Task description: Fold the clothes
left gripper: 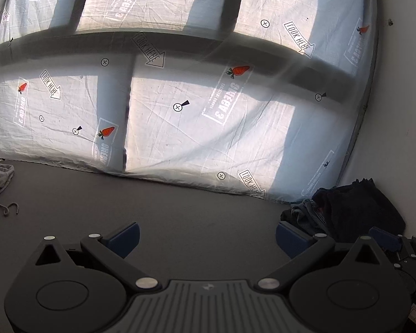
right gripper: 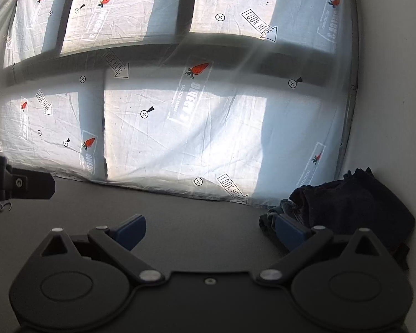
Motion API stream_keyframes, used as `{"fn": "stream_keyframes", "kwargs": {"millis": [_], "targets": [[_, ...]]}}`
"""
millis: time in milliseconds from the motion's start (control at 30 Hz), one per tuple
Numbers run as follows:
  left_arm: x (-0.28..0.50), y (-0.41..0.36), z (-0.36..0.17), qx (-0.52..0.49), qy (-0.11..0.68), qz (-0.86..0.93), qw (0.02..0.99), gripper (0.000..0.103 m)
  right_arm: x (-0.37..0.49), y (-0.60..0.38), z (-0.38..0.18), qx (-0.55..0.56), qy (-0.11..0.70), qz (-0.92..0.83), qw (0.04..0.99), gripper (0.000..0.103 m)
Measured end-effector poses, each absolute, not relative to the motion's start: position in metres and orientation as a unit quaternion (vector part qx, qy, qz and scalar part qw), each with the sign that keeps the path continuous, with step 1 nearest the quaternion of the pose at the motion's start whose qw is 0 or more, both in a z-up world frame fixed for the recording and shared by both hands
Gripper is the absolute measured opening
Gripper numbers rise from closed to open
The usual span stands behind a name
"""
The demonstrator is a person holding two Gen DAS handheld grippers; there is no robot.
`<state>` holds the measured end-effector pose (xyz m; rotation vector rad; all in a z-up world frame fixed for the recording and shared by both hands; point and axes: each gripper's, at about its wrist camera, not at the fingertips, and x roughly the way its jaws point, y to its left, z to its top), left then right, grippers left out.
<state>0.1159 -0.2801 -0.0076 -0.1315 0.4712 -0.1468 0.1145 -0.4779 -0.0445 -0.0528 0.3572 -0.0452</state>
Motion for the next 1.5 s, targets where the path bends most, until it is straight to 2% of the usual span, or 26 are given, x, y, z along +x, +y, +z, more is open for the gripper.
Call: {"fn": "stream_keyframes", "kwargs": {"millis": [300, 433, 600, 1067, 1500], "targets": [[0.082, -0.132, -0.011, -0.012, 0.273, -0.053, 0.960, 0.103, 0.053, -0.312, -0.027, 0.009, 0.205, -0.026, 0.978, 0.101], [0.063, -0.077, -0.002, 0.011, 0.277, -0.050, 0.959, 0.103, 0.029, -0.257, -0.026, 0.042, 0.227, -0.032, 0.972, 0.101], [0.040, -0.024, -0.002, 0.018, 0.305, -0.038, 0.951, 0.103, 0.000, -0.203, -0.033, 0.025, 0.260, -0.021, 0.965, 0.101], [-0.011, 0.039, -0.019, 0.011, 0.342, -0.001, 0.940, 0.103, -0.047, -0.138, -0.045, -0.008, 0.289, 0.009, 0.957, 0.101], [-0.017, 0.049, -0.025, -0.003, 0.354, -0.003, 0.935, 0.103, -0.055, -0.137, -0.039, -0.013, 0.281, 0.003, 0.960, 0.101]]}}
